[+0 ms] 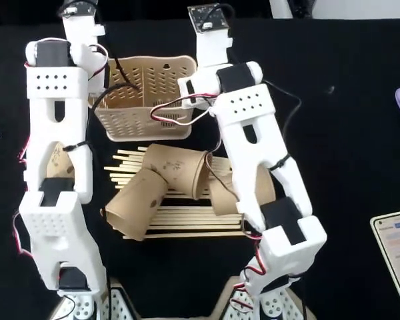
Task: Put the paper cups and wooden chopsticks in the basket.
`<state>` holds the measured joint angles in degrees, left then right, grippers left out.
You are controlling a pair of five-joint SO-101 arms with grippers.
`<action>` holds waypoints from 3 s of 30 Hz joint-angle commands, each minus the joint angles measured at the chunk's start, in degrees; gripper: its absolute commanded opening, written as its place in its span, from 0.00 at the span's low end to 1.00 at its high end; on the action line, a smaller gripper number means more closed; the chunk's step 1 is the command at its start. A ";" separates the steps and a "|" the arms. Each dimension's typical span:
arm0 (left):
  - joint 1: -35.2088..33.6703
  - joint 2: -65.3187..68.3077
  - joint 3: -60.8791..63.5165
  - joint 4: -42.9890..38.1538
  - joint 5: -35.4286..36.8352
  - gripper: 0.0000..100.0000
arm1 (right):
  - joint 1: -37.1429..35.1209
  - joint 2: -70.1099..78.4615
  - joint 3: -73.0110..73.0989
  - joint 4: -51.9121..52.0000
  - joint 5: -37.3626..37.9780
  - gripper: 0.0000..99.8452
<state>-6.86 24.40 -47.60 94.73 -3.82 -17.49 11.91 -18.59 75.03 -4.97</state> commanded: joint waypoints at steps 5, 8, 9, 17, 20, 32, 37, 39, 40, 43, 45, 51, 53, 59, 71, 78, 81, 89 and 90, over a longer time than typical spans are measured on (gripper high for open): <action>-2.07 2.02 -1.63 0.00 -0.70 0.07 | 0.09 -3.12 -0.84 0.97 0.00 0.01; -2.07 1.49 -1.36 0.35 -0.62 0.16 | 0.09 -3.47 -0.84 1.14 0.00 0.02; -2.07 1.49 -1.45 0.35 -0.62 0.18 | 0.09 -3.56 -0.92 1.32 0.00 0.02; -2.07 1.41 -10.07 4.57 -0.53 0.20 | -0.18 -4.88 -2.24 0.53 0.09 0.26; -2.07 1.41 -14.55 4.84 -0.53 0.20 | -0.09 -4.97 -4.26 -1.23 2.20 0.26; -1.71 1.41 -25.10 6.07 2.64 0.20 | -0.09 -5.32 -14.73 -1.49 5.98 0.26; -3.21 1.41 -30.64 6.07 2.64 0.20 | 1.93 -6.20 -20.35 0.26 5.98 0.26; -4.88 0.70 -34.42 6.15 2.64 0.20 | 2.90 -7.69 -23.34 3.16 5.98 0.26; -5.93 -0.26 -36.00 6.15 2.64 0.20 | 2.99 -8.57 -24.75 5.19 5.98 0.26; -8.04 -5.01 -37.49 6.24 2.73 0.20 | 2.81 -11.30 -26.68 11.69 5.98 0.25; -9.10 -9.76 -35.30 6.33 2.73 0.15 | 2.90 -12.88 -26.77 14.68 5.98 0.20; -11.12 -29.45 -6.81 6.33 2.37 0.05 | 3.16 -15.78 -26.59 24.44 6.07 0.02; -11.47 -37.71 6.55 6.15 2.11 0.03 | 3.16 -16.75 -25.80 26.20 7.38 0.01; -11.47 -63.30 44.88 -2.46 -1.49 0.04 | 3.08 -24.31 -8.22 25.76 11.34 0.01; -14.20 -87.56 99.65 -21.19 -6.86 0.18 | 3.34 -59.56 45.32 13.27 24.70 0.18; -25.63 -88.18 100.88 -22.95 -6.68 0.18 | 8.09 -72.66 64.66 3.96 25.41 0.18; -25.45 -88.09 99.30 -22.07 -6.68 0.18 | 10.29 -74.33 68.18 3.08 25.41 0.18; -11.82 -88.00 104.31 -23.74 -4.13 0.18 | 13.71 -74.24 71.69 3.25 27.87 0.27; -11.38 -88.09 105.45 -24.79 -3.78 0.18 | 13.80 -74.24 71.69 3.52 27.87 0.29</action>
<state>-23.21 -62.99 54.99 73.45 -9.89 -4.92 -61.41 53.32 79.08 22.11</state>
